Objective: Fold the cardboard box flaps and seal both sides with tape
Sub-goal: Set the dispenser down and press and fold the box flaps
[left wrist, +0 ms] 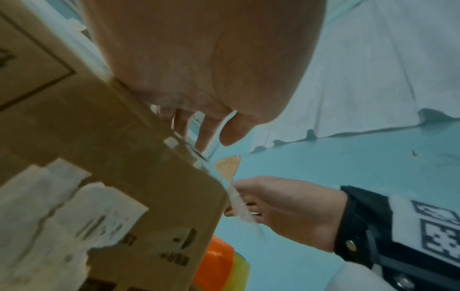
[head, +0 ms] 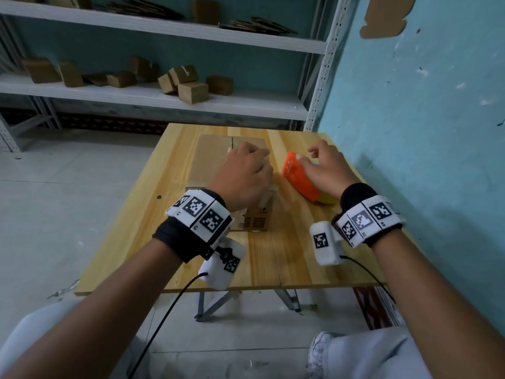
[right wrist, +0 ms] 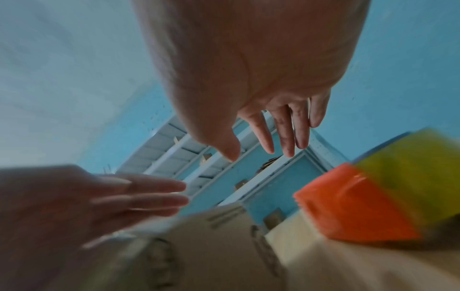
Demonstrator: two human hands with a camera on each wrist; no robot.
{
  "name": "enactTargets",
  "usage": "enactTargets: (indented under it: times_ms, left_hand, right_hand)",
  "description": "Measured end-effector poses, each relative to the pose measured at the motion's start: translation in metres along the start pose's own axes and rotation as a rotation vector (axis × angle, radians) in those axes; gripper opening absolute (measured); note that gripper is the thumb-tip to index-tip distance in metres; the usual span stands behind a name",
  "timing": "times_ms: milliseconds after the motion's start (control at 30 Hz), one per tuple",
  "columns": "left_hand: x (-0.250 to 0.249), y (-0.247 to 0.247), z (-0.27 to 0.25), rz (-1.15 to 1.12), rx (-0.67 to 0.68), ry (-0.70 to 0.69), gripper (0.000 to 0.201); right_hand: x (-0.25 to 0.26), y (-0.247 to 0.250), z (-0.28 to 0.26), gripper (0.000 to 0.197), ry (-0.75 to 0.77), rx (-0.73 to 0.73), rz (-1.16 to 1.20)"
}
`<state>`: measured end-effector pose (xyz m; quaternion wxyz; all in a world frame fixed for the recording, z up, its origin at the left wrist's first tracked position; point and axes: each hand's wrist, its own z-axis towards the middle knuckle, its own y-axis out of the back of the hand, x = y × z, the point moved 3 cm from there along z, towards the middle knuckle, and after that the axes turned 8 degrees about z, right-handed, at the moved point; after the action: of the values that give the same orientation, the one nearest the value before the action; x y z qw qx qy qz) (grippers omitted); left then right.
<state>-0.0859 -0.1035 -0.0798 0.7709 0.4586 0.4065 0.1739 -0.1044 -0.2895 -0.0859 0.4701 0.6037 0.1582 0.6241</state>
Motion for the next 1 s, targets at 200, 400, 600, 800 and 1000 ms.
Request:
enactTargets:
  times_ms: [200, 400, 600, 800, 1000]
  left_hand:
    - [0.004, 0.038, -0.01, -0.228, -0.091, 0.048, 0.046]
    - [0.036, 0.062, -0.028, -0.594, -0.183, 0.186, 0.046]
    - [0.064, 0.058, -0.038, -0.851, -0.171, 0.199, 0.05]
    - [0.065, 0.052, -0.036, -0.931, -0.177, 0.225, 0.05]
    - [0.068, 0.048, -0.032, -0.964, -0.184, 0.253, 0.051]
  right_hand:
    - [0.052, 0.0, -0.035, 0.046, -0.005, 0.011, 0.642]
    - [0.072, -0.012, -0.051, 0.064, -0.015, 0.091, 0.972]
    - [0.073, -0.022, -0.054, 0.068, -0.018, 0.117, 1.026]
    - [0.072, -0.026, -0.05, 0.068, -0.024, 0.125, 1.047]
    - [0.068, -0.027, -0.047, 0.069, -0.033, 0.124, 1.049]
